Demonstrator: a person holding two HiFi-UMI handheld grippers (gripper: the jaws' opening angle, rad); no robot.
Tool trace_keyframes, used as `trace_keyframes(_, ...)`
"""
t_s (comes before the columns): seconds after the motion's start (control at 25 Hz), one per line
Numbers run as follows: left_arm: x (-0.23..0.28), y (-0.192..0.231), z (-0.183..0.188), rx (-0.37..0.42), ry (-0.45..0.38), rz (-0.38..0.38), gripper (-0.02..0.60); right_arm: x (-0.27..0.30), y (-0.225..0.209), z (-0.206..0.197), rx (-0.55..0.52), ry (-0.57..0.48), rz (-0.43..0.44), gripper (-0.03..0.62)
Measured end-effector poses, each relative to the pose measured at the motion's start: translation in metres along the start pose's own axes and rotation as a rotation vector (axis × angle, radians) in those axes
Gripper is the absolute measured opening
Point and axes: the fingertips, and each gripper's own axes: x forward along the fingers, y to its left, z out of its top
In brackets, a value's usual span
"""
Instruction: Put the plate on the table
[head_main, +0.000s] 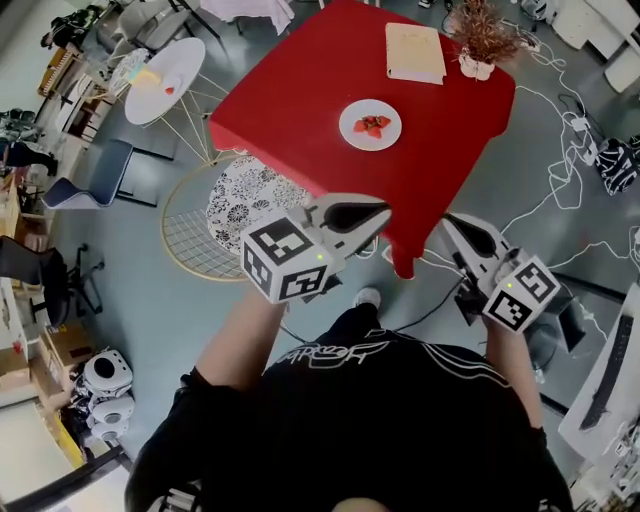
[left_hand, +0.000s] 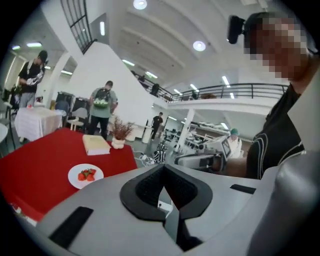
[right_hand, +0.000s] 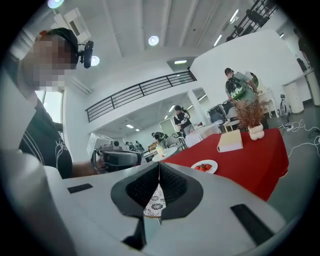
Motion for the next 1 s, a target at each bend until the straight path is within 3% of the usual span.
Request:
trace_keyframes(0.16,-0.011,-0.067,0.001,0.107,-0.017,-0.064,0.006,-0.024,0.036,0.003,-0.021,-0.028,0.049,0.008)
trace_keyframes(0.36,-0.019,-0.133,-0.025,0.12,-0.053,-0.103,0.006,-0.059,0.079,-0.015,-0.068,-0.004,0.088,0.008)
trace_keyframes(0.64,-0.044,-0.201,-0.066,0.115,-0.071,-0.065,0.006,-0.098,0.143,-0.052,-0.123,0.033,0.119,0.008)
trace_keyframes(1.0,-0.068,-0.26,-0.094,0.108,-0.109,0.004,0.006,-0.146,0.189,-0.089,-0.148,0.067,0.131,0.008)
